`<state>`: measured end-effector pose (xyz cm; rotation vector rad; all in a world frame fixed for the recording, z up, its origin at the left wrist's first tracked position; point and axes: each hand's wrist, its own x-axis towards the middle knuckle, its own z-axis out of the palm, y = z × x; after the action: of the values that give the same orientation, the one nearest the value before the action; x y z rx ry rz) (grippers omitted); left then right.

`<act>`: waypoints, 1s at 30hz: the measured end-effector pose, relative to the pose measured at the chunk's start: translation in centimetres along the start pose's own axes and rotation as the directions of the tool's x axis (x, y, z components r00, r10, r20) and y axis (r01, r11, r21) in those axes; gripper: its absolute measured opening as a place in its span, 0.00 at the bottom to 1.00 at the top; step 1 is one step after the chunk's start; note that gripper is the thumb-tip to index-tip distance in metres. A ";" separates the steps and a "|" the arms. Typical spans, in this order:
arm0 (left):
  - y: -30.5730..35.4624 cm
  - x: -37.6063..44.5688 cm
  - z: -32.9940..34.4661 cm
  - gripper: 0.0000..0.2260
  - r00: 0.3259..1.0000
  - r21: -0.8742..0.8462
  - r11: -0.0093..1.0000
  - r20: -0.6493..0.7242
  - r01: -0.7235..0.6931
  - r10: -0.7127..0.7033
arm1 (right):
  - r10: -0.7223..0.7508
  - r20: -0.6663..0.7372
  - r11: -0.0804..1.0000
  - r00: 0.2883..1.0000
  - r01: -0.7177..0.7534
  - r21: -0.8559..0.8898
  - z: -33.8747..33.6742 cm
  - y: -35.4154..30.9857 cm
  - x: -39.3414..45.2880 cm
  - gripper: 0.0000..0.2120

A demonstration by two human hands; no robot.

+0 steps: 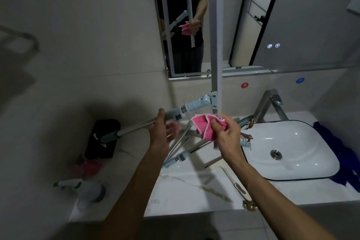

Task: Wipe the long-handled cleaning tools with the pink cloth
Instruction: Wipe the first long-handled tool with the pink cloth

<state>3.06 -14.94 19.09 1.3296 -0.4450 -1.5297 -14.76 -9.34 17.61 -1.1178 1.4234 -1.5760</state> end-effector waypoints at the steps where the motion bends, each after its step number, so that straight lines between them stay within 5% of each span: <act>1: 0.1 -0.2 -0.1 0.21 0.999 0.088 0.996 0.025 0.020 -0.023 | -0.002 -0.012 1.000 1.000 0.002 0.014 0.1 -0.3 0.0 0.05; 6: 0.7 -0.1 -0.4 0.26 0.961 0.354 0.921 0.156 0.162 -0.229 | -0.014 -0.069 0.997 0.998 0.020 0.080 1.1 -1.6 0.4 0.09; 9: 0.4 -0.4 -0.2 0.23 0.958 0.512 0.849 0.160 0.127 -0.240 | -0.031 -0.052 0.998 0.998 0.034 0.059 1.4 -1.8 0.7 0.06; 15: -0.6 -1.0 1.5 0.08 0.956 0.526 0.813 0.267 -0.247 0.118 | -0.047 0.007 0.998 0.999 0.047 0.044 1.7 -2.0 0.2 0.09; 19: -1.0 -1.4 1.9 0.09 0.810 0.513 0.635 0.452 -0.578 0.372 | 0.007 0.047 0.999 0.999 -0.009 0.040 1.5 -1.0 -0.2 0.05; 24: -1.0 -1.5 2.0 0.08 0.688 0.496 0.477 0.527 -0.726 0.499 | 0.009 0.054 1.000 0.998 -0.010 0.017 1.9 -0.2 -0.2 0.04; 30: -1.5 -1.0 1.4 0.08 0.667 0.469 0.476 0.496 -0.744 0.556 | -0.098 0.032 0.994 0.995 0.099 -0.045 2.2 -1.0 0.4 0.12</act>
<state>1.03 -13.95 18.82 1.1837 -1.6090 -0.8788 -12.78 -10.35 18.67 -1.2514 1.4112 -1.5945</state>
